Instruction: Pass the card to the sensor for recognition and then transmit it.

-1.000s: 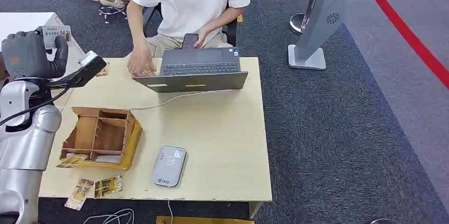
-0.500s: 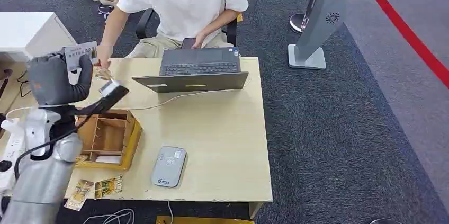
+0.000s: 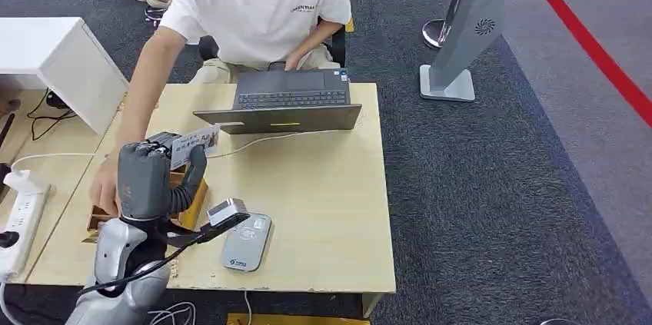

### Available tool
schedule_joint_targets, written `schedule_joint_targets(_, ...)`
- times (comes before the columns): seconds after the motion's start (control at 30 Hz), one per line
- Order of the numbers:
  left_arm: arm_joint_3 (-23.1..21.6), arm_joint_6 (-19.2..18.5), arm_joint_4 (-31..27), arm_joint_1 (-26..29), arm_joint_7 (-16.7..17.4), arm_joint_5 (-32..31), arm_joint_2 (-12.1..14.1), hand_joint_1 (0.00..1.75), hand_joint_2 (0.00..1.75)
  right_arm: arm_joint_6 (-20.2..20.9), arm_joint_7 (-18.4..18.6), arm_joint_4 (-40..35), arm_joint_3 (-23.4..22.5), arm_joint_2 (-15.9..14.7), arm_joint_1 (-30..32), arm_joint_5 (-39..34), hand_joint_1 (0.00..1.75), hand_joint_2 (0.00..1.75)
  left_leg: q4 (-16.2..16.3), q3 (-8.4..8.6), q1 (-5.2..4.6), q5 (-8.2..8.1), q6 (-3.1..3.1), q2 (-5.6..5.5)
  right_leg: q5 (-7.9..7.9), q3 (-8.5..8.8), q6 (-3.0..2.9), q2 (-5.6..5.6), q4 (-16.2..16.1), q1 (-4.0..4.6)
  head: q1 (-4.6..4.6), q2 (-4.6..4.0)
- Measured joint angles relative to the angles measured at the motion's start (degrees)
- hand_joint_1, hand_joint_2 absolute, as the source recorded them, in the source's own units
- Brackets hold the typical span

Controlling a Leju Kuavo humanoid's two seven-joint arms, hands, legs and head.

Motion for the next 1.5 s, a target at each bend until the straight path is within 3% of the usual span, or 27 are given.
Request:
schedule_joint_targets(0.4,-0.83,-2.60,4.00,2.23,5.16,-4.92,-0.26,1.75,1.75,-0.22,0.02,0.00,0.00,0.11,0.02,0.00,0.00,1.75,0.00,-0.02,-0.01,-0.01,0.01,-0.01,-0.01,-0.01,0.01,0.01,0.00,-0.01,0.00,0.00)
schedule_joint_targets(0.97,-3.08,-8.30,5.55,4.63,6.62,-5.18,-0.26,1.75,1.75,-0.22,-0.46,0.00,-0.66,0.11,0.32,-0.26,0.00,1.75,0.00,-0.02,-0.01,-0.01,0.01,0.00,-0.01,-0.02,0.01,0.02,0.00,0.00,0.00,0.00)
schedule_joint_targets(1.5,-5.11,-9.29,5.55,8.64,8.66,-5.53,-0.28,1.75,1.75,-0.42,-0.68,0.00,-1.97,0.11,0.67,-0.81,0.00,1.75,0.00,-0.03,-0.01,-0.04,0.03,-0.02,-0.02,-0.01,0.00,-0.02,0.00,0.00,0.00,0.00)
